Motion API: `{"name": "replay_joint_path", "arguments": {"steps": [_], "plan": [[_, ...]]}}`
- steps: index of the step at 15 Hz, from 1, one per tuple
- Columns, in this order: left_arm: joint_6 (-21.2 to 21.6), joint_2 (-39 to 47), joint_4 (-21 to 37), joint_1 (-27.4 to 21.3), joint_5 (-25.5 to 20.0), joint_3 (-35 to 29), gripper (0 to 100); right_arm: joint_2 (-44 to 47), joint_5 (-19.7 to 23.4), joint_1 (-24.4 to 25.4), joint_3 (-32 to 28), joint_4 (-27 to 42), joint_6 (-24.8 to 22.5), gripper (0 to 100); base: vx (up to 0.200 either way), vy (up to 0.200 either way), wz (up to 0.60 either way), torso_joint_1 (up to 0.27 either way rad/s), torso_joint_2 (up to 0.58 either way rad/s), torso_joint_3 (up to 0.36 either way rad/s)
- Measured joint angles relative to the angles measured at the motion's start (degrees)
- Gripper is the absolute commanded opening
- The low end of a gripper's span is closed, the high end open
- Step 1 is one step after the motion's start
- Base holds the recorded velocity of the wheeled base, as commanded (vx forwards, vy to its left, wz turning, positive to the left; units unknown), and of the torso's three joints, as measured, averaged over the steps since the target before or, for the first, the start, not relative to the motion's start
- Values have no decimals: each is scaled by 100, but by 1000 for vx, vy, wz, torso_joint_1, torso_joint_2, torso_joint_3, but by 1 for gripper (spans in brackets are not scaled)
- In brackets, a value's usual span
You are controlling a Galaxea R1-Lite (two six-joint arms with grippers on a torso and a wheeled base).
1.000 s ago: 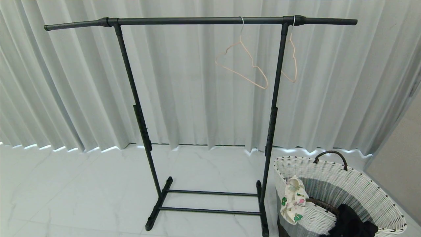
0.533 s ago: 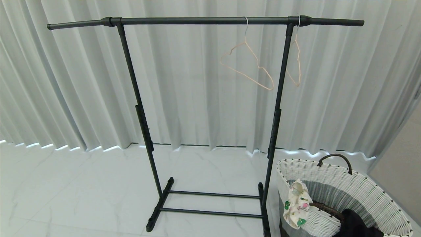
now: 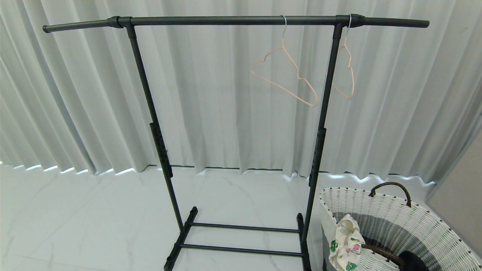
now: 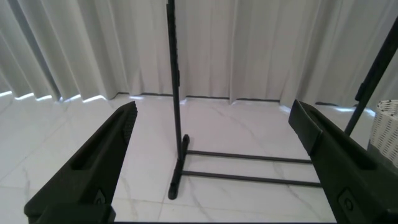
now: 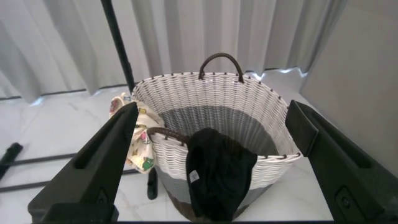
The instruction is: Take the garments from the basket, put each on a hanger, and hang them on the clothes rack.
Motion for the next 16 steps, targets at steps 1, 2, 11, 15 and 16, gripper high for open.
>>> {"name": "replay_joint_path", "arguments": {"steps": [1,2,11,15,16], "plan": [[-5,0,0,-2,-2,0,100,0,0,0,0,1,-132,100,0,0,0,0,0,0],[-46,0,0,-2,-2,0,100,0,-2,0,0,1,-44,100,0,0,0,0,0,0],[-77,0,-2,-2,0,0,100,-7,-2,0,0,1,141,100,0,0,0,-17,59,40],[-88,0,0,0,0,0,100,13,5,-5,0,1,49,100,0,0,0,-42,161,113],[-88,0,0,0,0,0,100,34,6,1,0,1,22,100,0,0,0,0,0,0]]}}
